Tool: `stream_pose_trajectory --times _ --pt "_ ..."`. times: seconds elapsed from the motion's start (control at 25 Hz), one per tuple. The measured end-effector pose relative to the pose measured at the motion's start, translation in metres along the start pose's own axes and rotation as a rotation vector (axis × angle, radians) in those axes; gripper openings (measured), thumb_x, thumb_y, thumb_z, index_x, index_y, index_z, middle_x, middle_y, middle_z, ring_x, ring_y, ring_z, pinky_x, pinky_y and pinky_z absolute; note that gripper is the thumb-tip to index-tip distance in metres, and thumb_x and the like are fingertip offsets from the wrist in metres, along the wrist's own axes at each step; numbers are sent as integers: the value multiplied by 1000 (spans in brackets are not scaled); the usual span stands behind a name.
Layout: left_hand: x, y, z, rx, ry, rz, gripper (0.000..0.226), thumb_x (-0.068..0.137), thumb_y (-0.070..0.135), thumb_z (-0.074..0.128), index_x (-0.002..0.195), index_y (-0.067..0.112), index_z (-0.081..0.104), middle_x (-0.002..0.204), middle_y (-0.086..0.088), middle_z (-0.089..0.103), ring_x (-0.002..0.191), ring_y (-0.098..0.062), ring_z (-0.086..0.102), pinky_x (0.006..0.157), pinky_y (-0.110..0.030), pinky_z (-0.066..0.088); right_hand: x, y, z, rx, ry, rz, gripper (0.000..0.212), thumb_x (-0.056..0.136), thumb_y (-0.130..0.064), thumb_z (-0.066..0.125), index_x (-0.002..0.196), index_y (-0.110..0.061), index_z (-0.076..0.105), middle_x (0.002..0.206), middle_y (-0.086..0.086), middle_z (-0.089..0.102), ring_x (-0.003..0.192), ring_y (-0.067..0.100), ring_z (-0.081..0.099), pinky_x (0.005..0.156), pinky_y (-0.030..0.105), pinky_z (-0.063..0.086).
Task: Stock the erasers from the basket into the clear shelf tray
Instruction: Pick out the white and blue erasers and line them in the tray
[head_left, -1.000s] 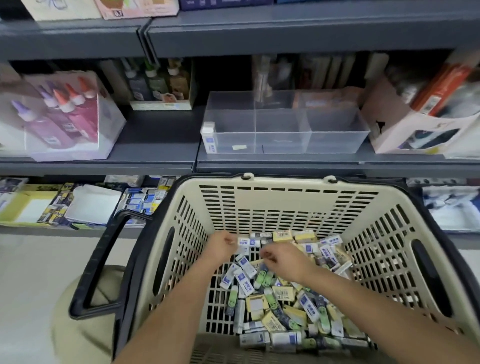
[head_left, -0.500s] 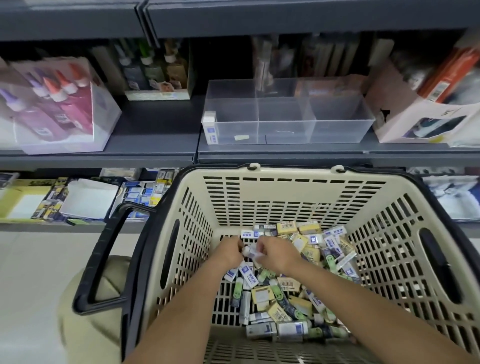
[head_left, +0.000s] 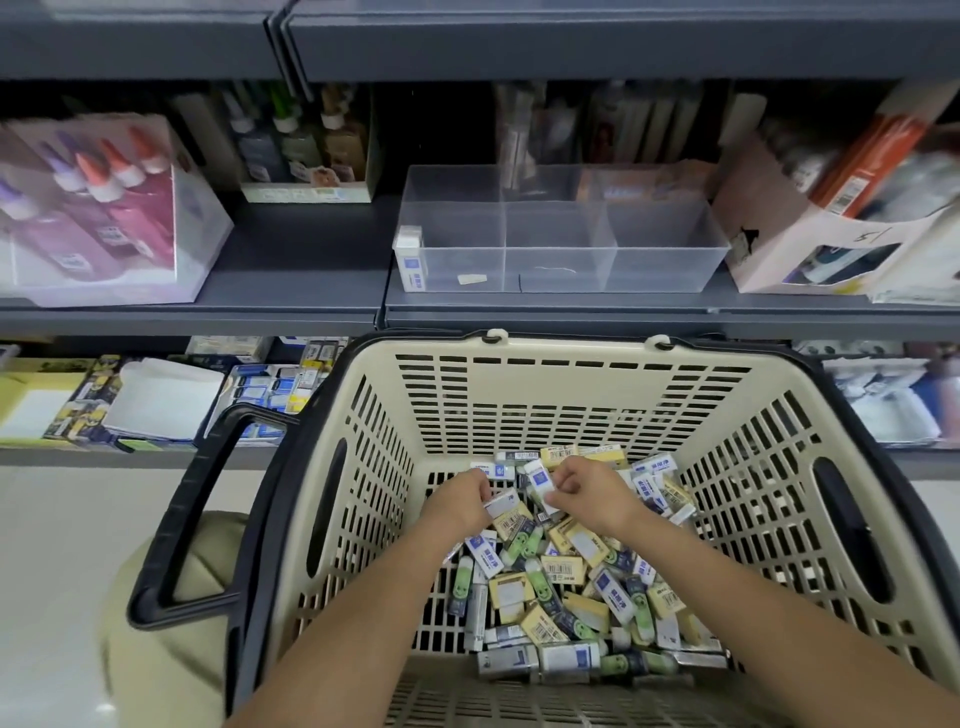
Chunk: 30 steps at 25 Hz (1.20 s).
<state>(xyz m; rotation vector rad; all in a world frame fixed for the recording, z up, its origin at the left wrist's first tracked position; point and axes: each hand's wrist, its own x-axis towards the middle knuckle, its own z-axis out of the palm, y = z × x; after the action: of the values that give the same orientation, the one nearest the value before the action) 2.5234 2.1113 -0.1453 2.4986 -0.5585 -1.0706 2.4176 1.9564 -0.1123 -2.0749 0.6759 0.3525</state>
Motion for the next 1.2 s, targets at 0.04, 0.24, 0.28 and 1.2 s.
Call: stream_pose_trajectory --times 0.04,0.24,0.28,1.2 --pt "-1 2 -4 -112 21 6 15 85 11 63 95 19 56 103 -1 59 82 -18 58 69 -28 47 0 -1 0 27 6 6 10 87 -18 63 86 -16 52 82 5 57 73 16 53 60 19 43" --pt "-6 20 -32 -927 -91 -89 26 89 2 56 113 12 59 110 -7 64 90 -15 64 74 -24 52 -5 -12 -4 359 35 80 10 91 -6 55 87 -15 51 87 8 62 71 18 65 45 13 43" --pt "-9 22 -33 -1023 -119 -102 27 89 1 56 115 9 56 108 -9 65 90 -16 65 74 -25 52 -6 -14 -5 393 46 83 11 91 -6 54 87 -16 52 89 8 64 69 16 65 45 13 44" --pt "-27 38 -40 -1360 -406 -111 30 96 31 48 110 7 61 94 -11 65 80 -22 61 77 -33 54 -4 -33 12 631 24 16 13 89 -8 58 100 -11 66 84 3 71 66 8 67 58 19 53"
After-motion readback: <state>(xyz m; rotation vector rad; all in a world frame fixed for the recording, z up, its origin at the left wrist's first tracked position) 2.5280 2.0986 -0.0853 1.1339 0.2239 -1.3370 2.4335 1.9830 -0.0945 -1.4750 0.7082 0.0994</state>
